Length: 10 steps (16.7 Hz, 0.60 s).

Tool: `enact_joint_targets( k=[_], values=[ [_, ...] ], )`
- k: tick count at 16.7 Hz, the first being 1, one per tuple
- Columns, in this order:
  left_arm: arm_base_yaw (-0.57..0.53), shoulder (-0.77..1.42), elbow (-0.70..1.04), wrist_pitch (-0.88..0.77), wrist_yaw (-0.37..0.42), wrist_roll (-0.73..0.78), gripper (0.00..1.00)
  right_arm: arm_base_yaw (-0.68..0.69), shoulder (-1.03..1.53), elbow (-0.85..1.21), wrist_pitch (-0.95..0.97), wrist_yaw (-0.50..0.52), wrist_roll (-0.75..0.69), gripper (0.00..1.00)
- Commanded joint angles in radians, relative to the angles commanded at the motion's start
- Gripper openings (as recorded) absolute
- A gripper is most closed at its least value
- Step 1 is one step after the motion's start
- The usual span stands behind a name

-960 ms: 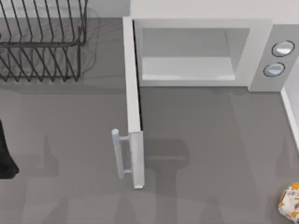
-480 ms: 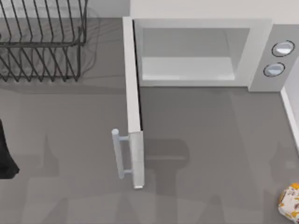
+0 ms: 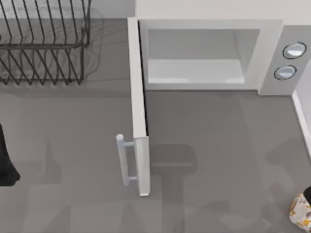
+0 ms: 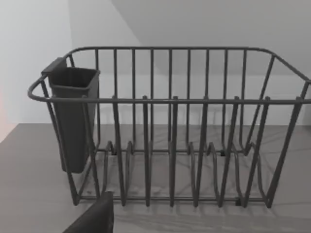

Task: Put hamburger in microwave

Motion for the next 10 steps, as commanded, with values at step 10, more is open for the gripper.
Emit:
enact_joint_targets(
  k=[10],
  values=[
    [0.0, 0.0, 0.0, 0.0, 0.0, 0.0, 1.0, 0.108, 0.455, 0.281, -0.32, 0.002, -0.181, 1.0]
  ],
)
